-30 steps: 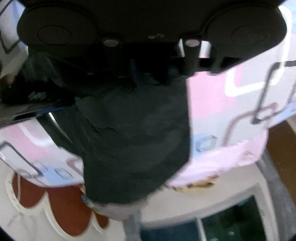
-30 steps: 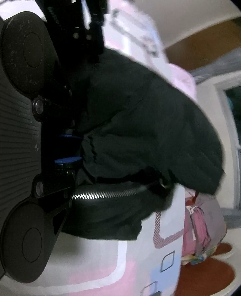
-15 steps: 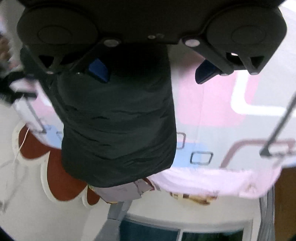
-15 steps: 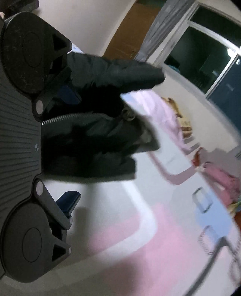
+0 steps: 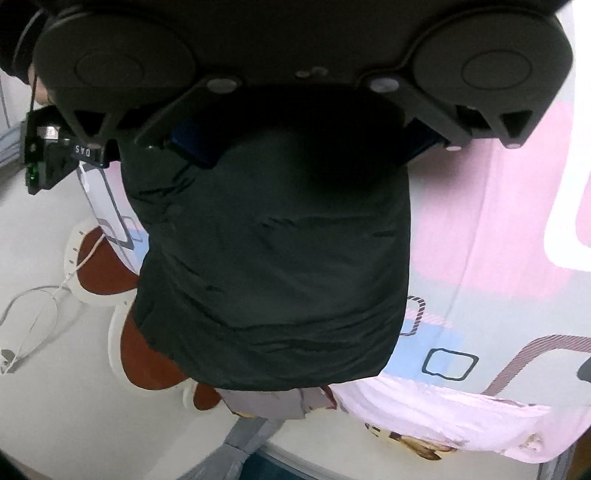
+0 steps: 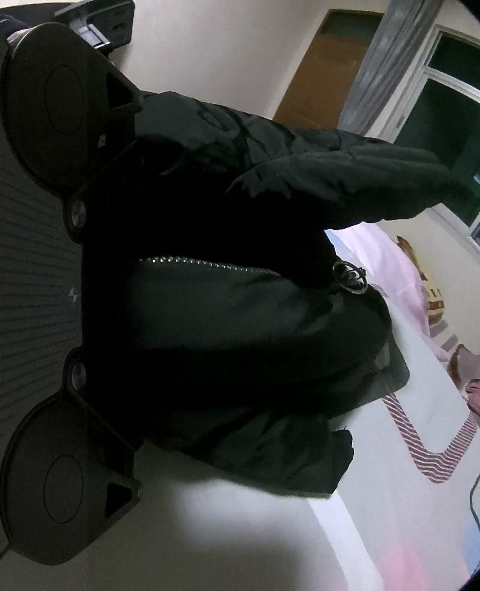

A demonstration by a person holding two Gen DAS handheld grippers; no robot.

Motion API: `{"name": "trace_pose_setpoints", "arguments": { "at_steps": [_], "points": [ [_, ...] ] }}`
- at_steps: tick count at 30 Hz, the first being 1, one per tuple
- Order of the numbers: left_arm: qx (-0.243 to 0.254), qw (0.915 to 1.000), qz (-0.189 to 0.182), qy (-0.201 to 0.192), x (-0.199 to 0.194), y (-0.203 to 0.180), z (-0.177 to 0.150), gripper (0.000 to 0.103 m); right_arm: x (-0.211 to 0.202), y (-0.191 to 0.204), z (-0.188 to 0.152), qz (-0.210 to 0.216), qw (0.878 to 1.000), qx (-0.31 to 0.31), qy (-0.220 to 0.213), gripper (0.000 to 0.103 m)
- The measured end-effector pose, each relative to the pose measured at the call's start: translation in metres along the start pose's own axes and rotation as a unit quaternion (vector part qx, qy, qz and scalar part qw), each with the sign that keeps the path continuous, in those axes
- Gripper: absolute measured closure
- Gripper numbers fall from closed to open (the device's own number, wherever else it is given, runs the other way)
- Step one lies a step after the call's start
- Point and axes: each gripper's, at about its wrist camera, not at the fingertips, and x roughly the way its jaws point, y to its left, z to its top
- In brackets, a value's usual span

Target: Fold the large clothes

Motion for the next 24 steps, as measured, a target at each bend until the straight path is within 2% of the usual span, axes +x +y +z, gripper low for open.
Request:
{"name": "trace_pose_setpoints", "arguments": {
  "at_steps": [3, 5, 9, 12, 21, 24],
  "points": [
    [0.034, 0.9994, -0.004, 0.000, -0.006, 0.003, 0.003, 0.001, -0.017, -0.020, 0.001, 0.009, 1.000, 0.011, -0.015, 0.010],
    [0.036, 0.9992, -0.015, 0.003, -0.004, 0.009, 0.005, 0.002, -0.016, -0.024, 0.002, 0.017, 1.000, 0.009, -0.009, 0.010],
    [0.011, 0.9992, -0.036, 0.009, 0.014, 0.010, 0.006, 0.000, 0.013, -0.002, 0.010, 0.006, 1.000, -0.030, 0.005, 0.010],
    [0.018, 0.9987, -0.046, 0.010, 0.017, 0.003, 0.007, 0.001, 0.025, 0.009, 0.011, 0.023, 0.999, -0.038, 0.017, 0.011],
    [0.049, 0.9969, -0.061, -0.006, -0.005, -0.020, 0.008, 0.002, 0.012, 0.025, 0.006, 0.047, 0.998, -0.048, 0.008, 0.021],
    [0.056, 0.9960, -0.068, -0.017, -0.023, -0.023, 0.011, 0.002, 0.004, 0.040, 0.005, 0.073, 0.996, -0.052, 0.001, 0.026]
  ]
}}
